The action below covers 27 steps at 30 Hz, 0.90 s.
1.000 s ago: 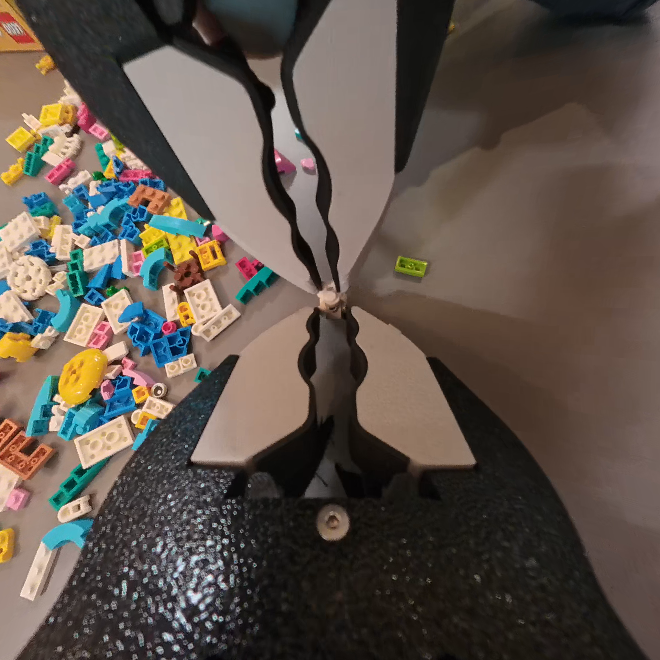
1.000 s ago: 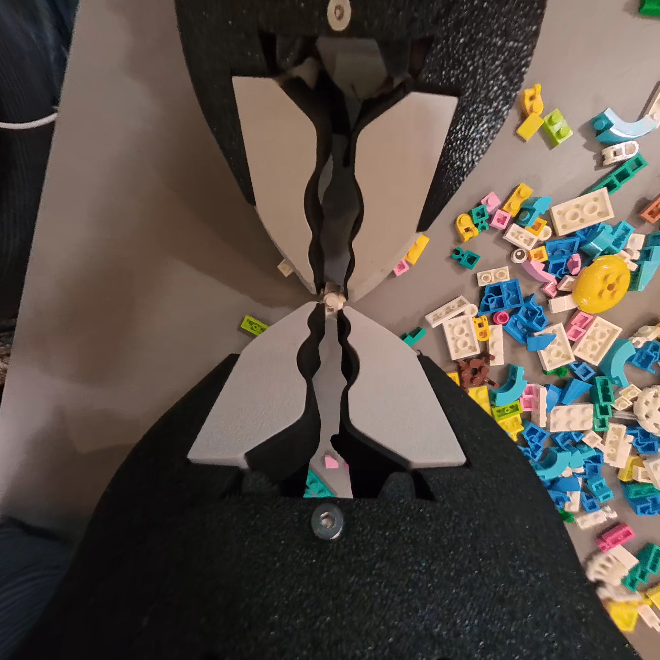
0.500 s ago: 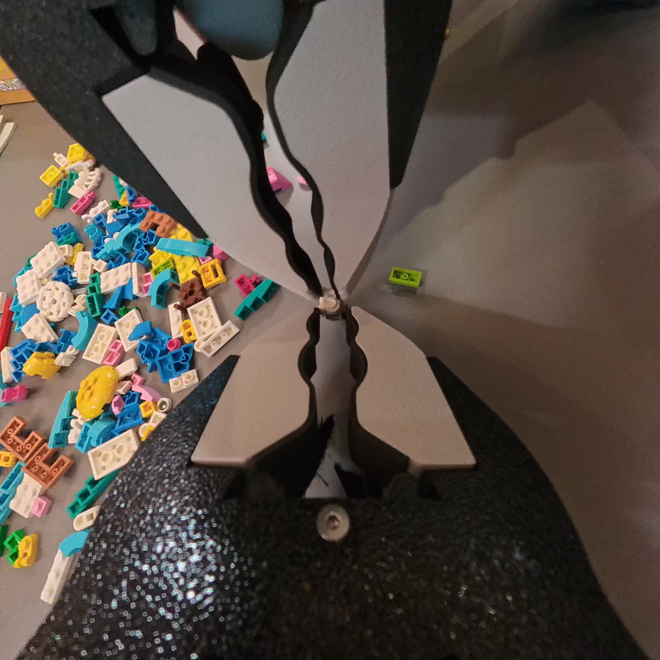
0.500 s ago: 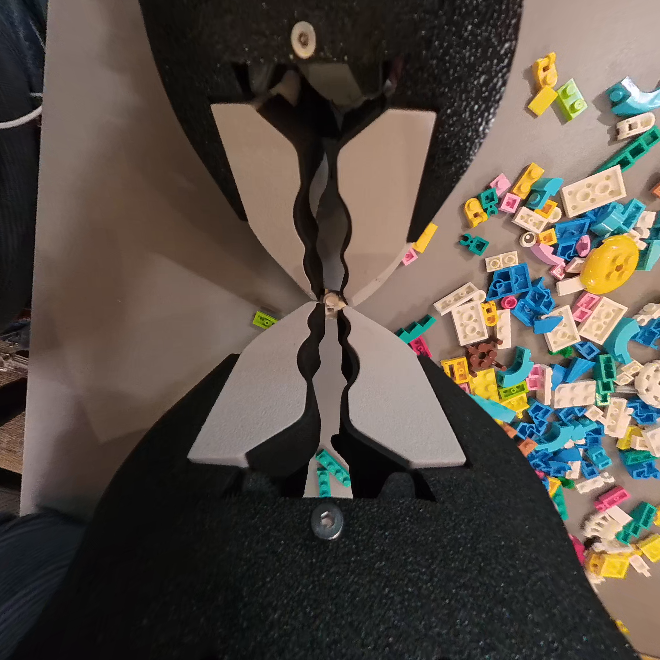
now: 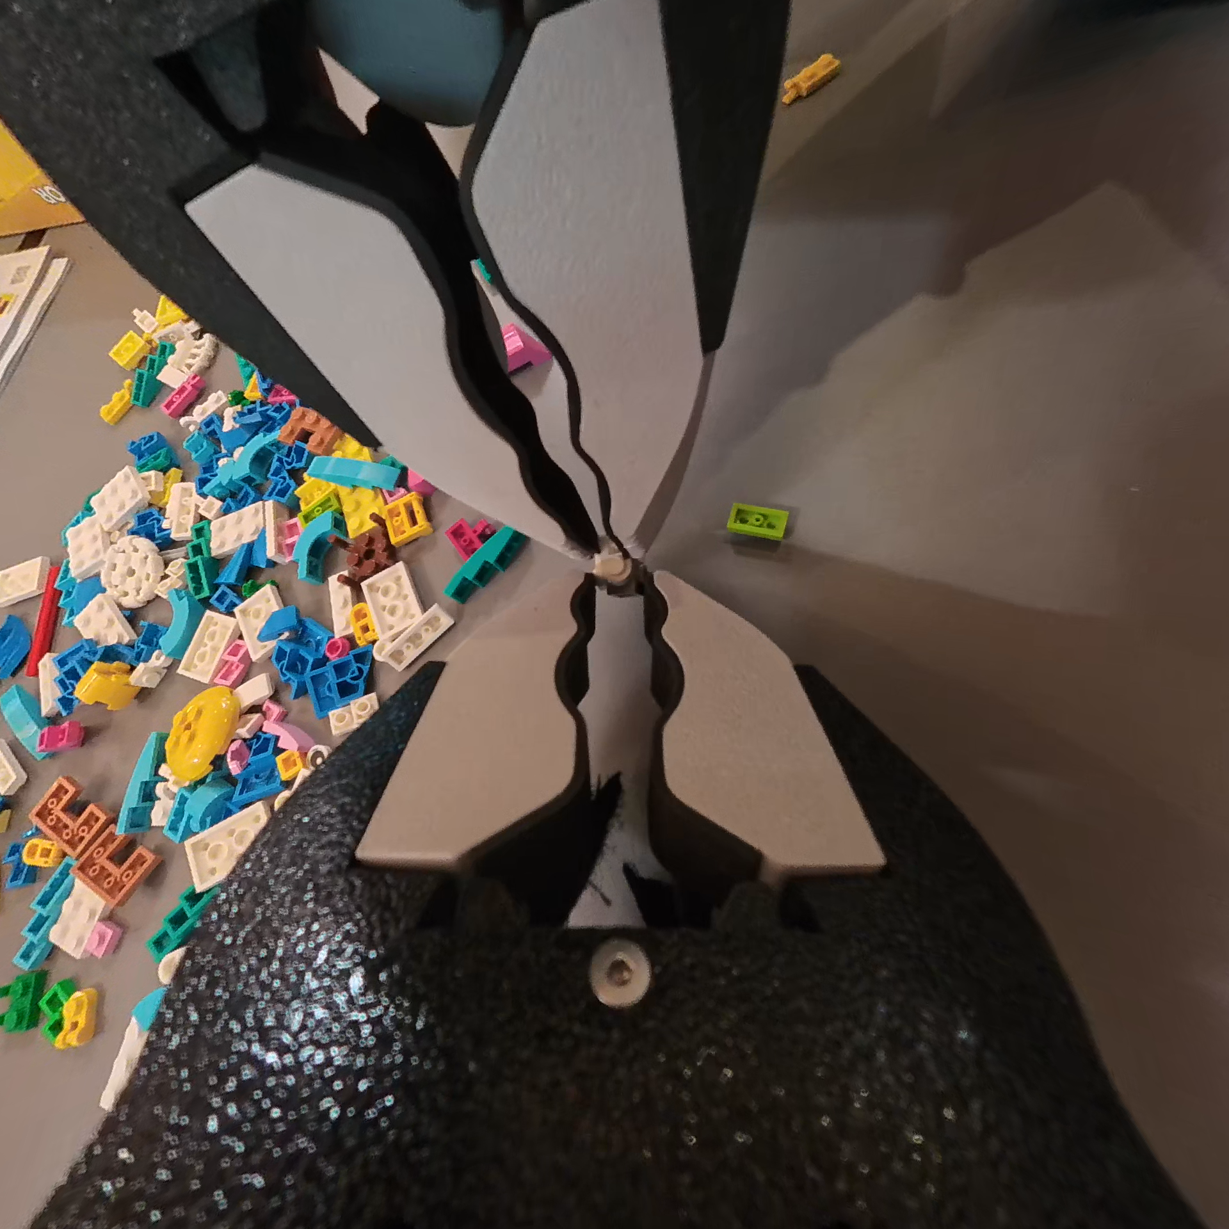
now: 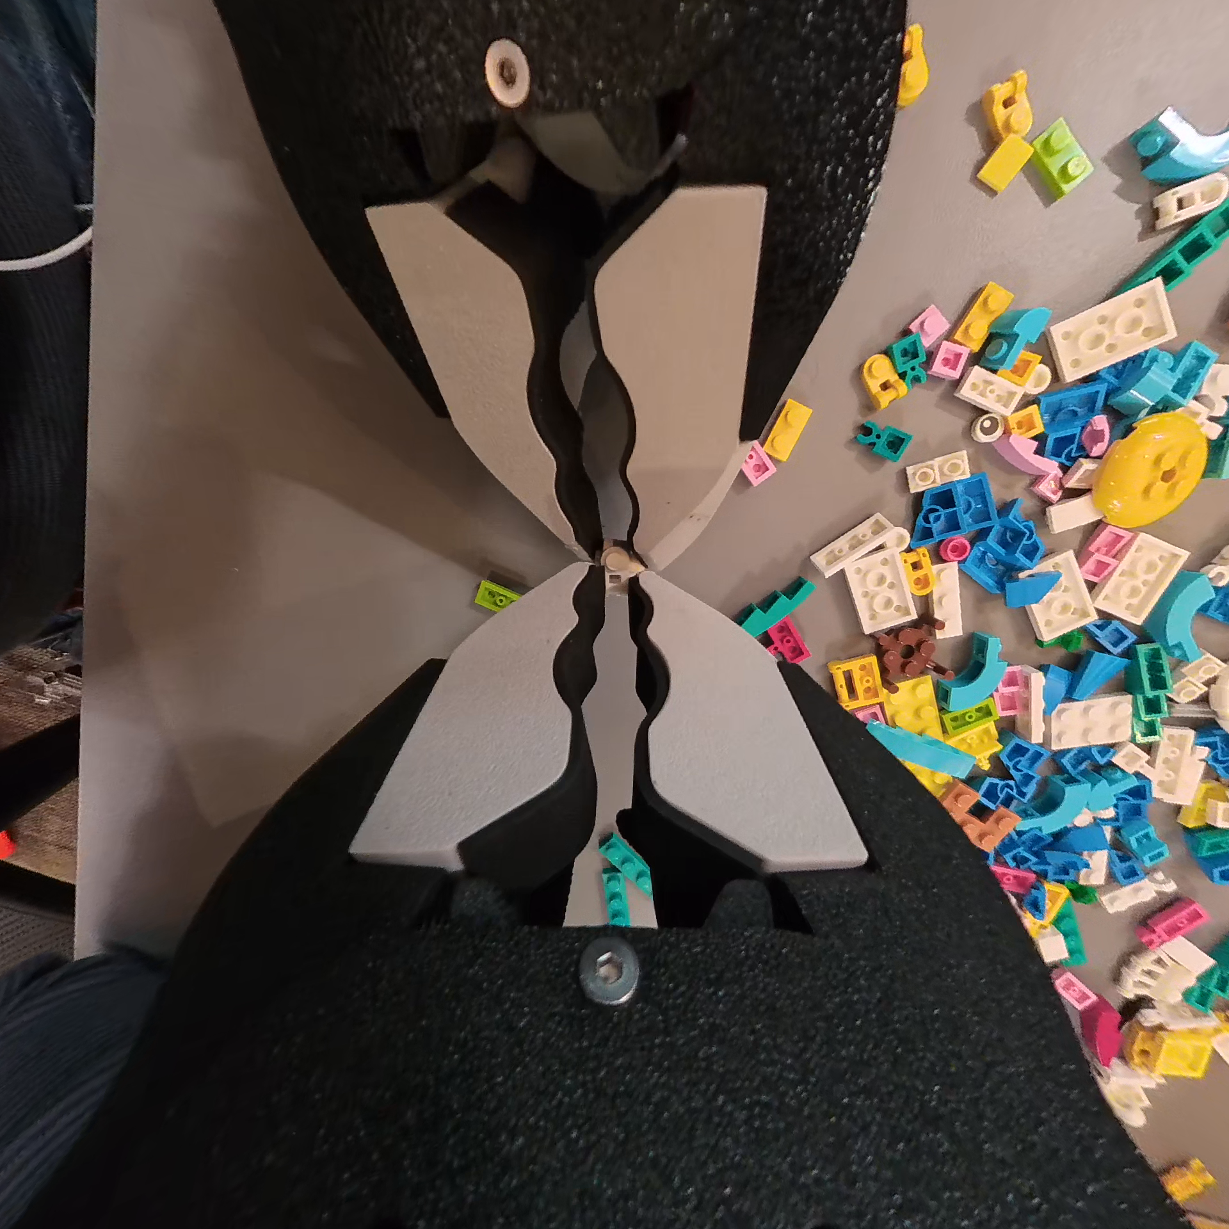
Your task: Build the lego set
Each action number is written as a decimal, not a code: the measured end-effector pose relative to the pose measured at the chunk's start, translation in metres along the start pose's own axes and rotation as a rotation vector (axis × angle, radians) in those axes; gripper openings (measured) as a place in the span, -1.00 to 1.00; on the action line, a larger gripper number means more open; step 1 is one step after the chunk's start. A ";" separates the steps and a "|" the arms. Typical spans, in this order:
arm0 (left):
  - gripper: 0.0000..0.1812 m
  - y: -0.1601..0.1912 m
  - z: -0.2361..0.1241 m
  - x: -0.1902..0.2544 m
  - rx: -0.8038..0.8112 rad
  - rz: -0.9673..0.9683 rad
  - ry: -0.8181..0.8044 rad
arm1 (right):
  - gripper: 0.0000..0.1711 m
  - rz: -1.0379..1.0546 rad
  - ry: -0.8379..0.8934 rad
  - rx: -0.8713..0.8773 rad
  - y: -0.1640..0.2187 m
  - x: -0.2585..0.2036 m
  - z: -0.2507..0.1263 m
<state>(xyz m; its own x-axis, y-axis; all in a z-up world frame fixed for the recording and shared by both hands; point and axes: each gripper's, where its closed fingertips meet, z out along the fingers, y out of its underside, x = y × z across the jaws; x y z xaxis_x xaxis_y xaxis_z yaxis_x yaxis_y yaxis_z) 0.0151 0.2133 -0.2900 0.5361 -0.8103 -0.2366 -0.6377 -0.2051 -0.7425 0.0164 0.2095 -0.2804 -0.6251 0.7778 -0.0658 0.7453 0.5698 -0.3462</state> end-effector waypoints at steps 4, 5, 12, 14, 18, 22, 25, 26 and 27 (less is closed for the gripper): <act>-0.85 -0.001 0.000 0.000 0.011 -0.012 0.004 | -0.93 0.002 -0.001 0.006 -0.001 0.000 0.000; -0.85 -0.001 0.000 0.000 0.015 -0.017 0.006 | -0.93 0.002 0.000 0.009 -0.002 0.000 -0.001; -0.85 -0.002 -0.001 -0.001 0.033 -0.048 0.018 | -0.92 0.004 0.007 0.017 -0.002 0.001 -0.002; -0.85 -0.003 -0.001 -0.001 0.036 -0.051 0.019 | -0.92 0.004 0.006 0.020 -0.003 0.000 -0.002; -0.85 -0.003 -0.001 -0.002 0.039 -0.054 0.021 | -0.92 0.003 0.006 0.022 -0.003 0.000 -0.002; -0.85 -0.003 -0.002 -0.002 0.043 -0.054 0.021 | -0.91 0.003 0.010 0.027 -0.004 0.001 -0.004; -0.85 -0.004 -0.002 -0.001 0.046 -0.051 0.026 | -0.91 0.003 0.010 0.033 -0.004 0.001 -0.005; -0.85 -0.004 -0.002 -0.001 0.046 -0.050 0.025 | -0.91 0.003 0.007 0.035 -0.004 0.000 -0.005; -0.85 -0.004 -0.002 -0.001 0.046 -0.050 0.025 | -0.91 0.002 0.007 0.036 -0.005 0.000 -0.005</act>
<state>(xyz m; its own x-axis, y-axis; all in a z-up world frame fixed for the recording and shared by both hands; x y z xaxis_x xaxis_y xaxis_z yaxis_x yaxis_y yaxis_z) 0.0160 0.2144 -0.2855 0.5521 -0.8134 -0.1835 -0.5840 -0.2201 -0.7814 0.0139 0.2086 -0.2742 -0.6220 0.7807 -0.0599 0.7374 0.5584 -0.3800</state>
